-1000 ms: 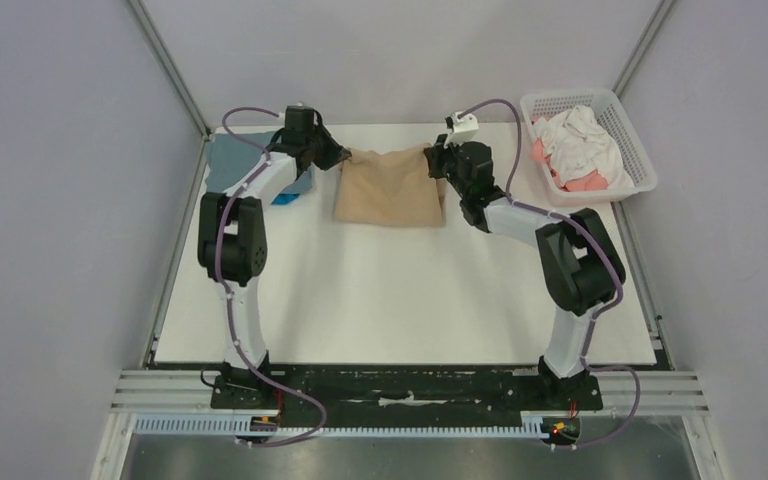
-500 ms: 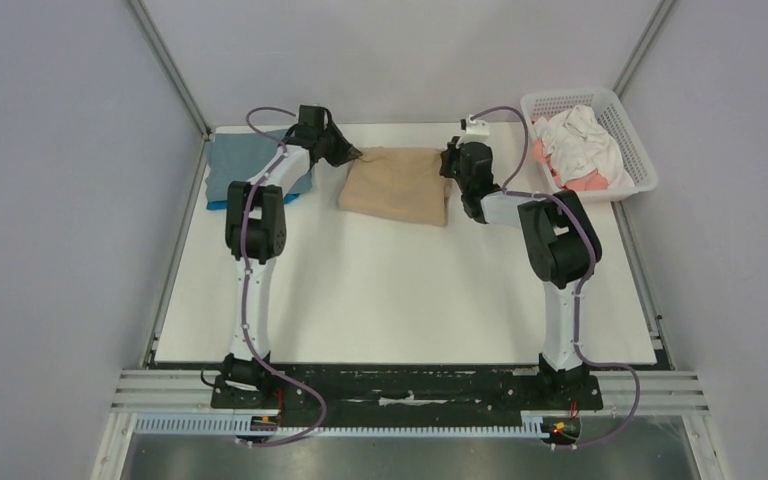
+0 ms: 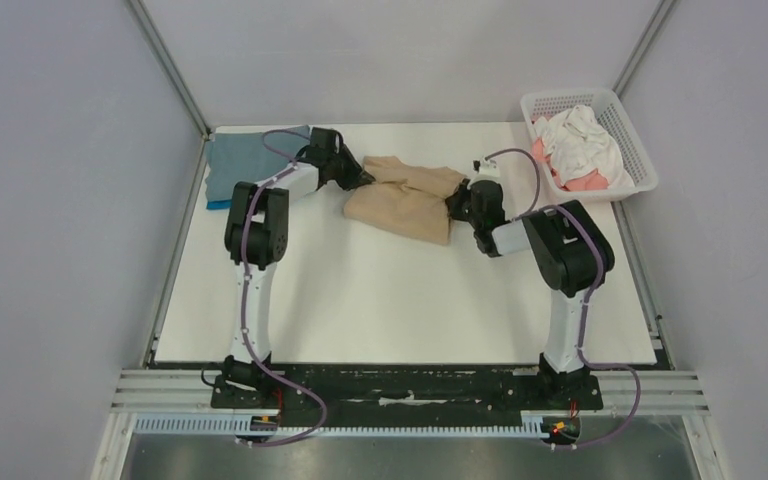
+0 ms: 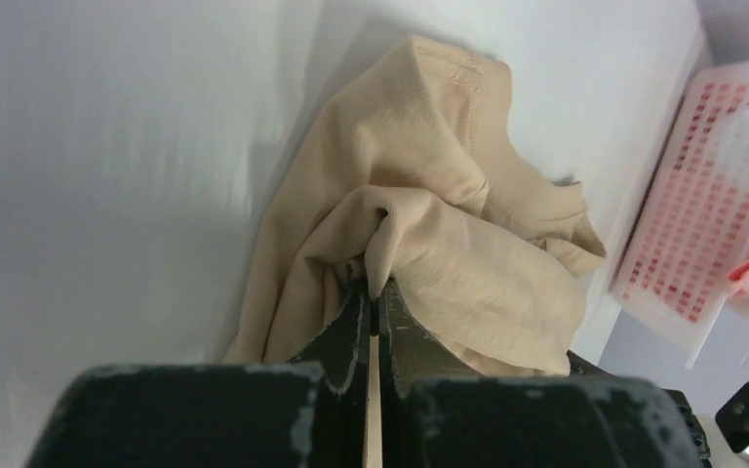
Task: Fold and stack the t-shirts
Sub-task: Fold the long partially folded tshirt into a neat square
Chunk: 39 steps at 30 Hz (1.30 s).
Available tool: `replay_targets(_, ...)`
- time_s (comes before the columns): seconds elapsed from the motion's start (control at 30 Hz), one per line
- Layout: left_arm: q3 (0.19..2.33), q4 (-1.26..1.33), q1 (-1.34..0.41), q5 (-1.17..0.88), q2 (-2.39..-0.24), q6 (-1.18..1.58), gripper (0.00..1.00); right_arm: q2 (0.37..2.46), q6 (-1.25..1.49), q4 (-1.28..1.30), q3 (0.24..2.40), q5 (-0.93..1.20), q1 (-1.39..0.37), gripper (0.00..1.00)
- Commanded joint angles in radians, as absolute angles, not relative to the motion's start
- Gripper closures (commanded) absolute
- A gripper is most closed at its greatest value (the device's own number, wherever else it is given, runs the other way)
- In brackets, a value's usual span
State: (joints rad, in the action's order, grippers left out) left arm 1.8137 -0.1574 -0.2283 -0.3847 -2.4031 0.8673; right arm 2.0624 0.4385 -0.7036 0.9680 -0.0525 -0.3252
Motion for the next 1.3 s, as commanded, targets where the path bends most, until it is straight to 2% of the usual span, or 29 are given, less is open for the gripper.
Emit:
replay_targets(0.0, 1.594, -0.223, -0.304, -0.374, -2.243, 0.843, 0.98, 1.902, 0.511, -0.722, 0.752, 0.029, -0.37, 1.0)
replay_targets(0.27, 0.84, -0.071, -0.441, -0.256, -1.778, 0.87, 0.98, 1.553, 0.512, -0.704, 0.296, 0.035, -0.526, 1.0)
replay_targets(0.4, 0.636, -0.043, -0.503, -0.208, -1.558, 0.923, 0.98, 1.338, 0.53, -0.657, 0.149, -0.026, -0.572, 1.0)
replay_targets(0.6, 0.715, -0.115, -0.55, -0.165, -1.399, 0.9, 0.98, 1.086, 0.463, -0.493, 0.185, -0.079, -0.572, 1.0)
replay_targets(0.87, 0.843, -0.198, -0.555, -0.074, -1.283, 0.843, 0.98, 0.876, 0.41, -0.335, 0.263, -0.269, -0.571, 1.0)
replay_targets(1.03, 0.916, -0.237, -0.552, 0.022, -1.354, 0.824, 0.98, 0.926, 0.405, -0.314, 0.301, -0.32, -0.571, 1.0)
replay_targets(1.27, 0.99, -0.199, -0.485, 0.095, -1.591, 0.839, 0.98, 1.074, 0.462, -0.309, 0.321, -0.398, -0.504, 1.0)
